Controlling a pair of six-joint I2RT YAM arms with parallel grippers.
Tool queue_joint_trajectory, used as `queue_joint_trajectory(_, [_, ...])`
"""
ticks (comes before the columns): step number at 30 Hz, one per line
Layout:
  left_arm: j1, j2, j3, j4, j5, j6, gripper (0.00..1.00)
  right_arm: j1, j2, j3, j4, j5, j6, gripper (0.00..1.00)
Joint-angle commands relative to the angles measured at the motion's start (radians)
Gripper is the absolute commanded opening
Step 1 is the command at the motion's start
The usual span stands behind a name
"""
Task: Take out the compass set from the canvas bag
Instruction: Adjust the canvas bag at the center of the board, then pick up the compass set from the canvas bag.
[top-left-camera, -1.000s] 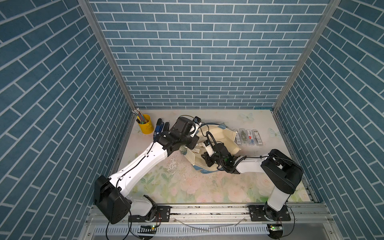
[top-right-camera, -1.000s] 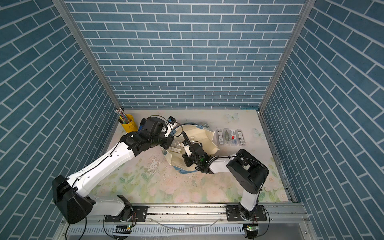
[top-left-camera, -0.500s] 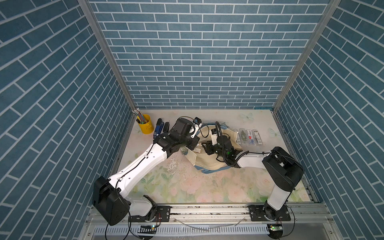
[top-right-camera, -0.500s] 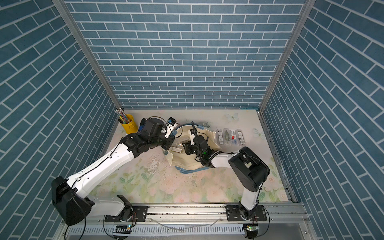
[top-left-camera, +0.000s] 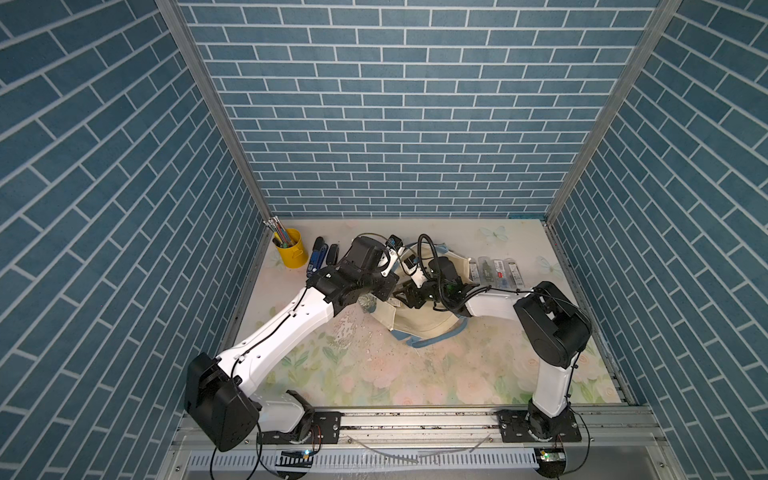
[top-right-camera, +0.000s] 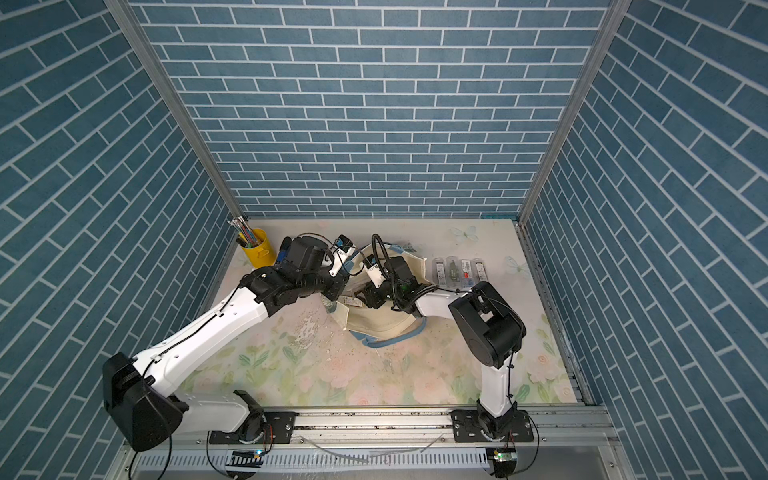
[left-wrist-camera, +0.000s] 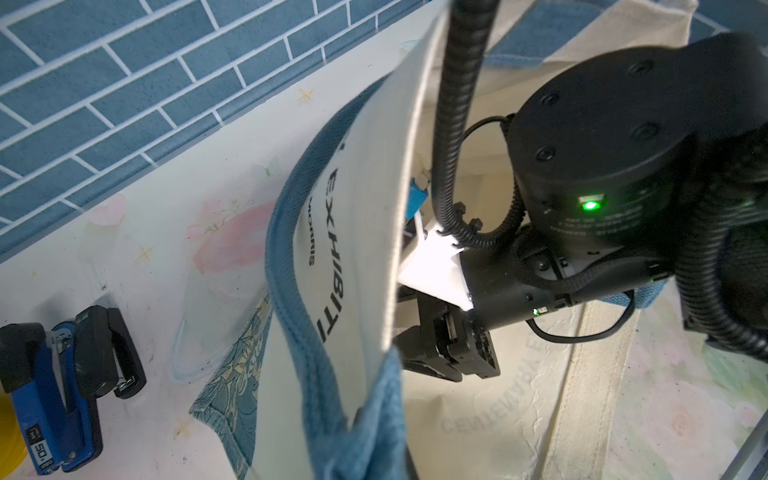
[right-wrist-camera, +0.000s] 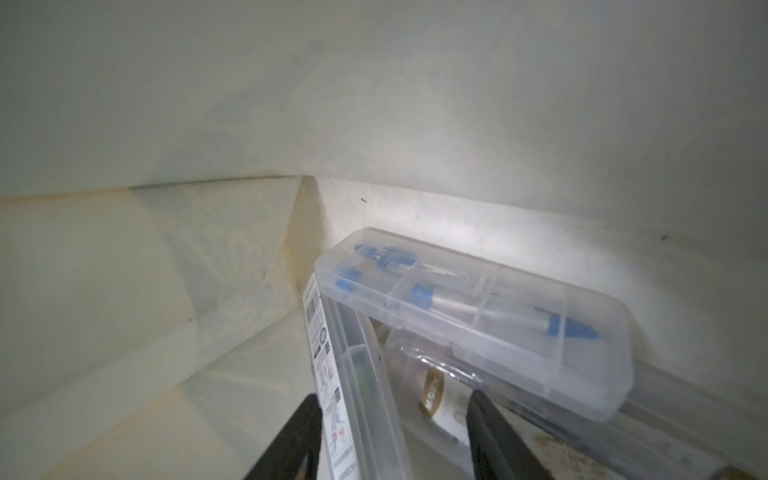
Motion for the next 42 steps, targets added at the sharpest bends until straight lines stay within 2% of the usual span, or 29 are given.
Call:
queue_joint_trajectory(1, [-0.003,-0.029,-0.001,0.053,0.038,0.012,0.0,-0.004,0.033,0.032,-0.106,-0.062,0.005,0.59])
queue_joint_trajectory(7, [-0.004,-0.03,-0.007,0.061,0.038,0.021,0.0,0.008,0.025,0.003,-0.136,-0.113,0.008,0.58])
queue_joint_trajectory(17, [-0.003,-0.053,-0.04,0.092,0.033,0.077,0.0,0.044,-0.003,0.008,-0.132,-0.131,0.028,0.36])
queue_joint_trajectory(26, [-0.003,-0.068,-0.071,0.115,0.03,0.109,0.0,0.069,-0.058,0.033,-0.292,0.027,-0.002,0.22])
queue_joint_trajectory(34, [-0.003,-0.094,-0.103,0.141,0.014,0.156,0.0,0.071,-0.14,0.022,-0.323,0.072,0.01,0.12])
queue_joint_trajectory(42, [-0.003,-0.093,-0.103,0.148,0.002,0.156,0.0,0.071,-0.187,0.026,-0.355,0.085,0.006,0.07])
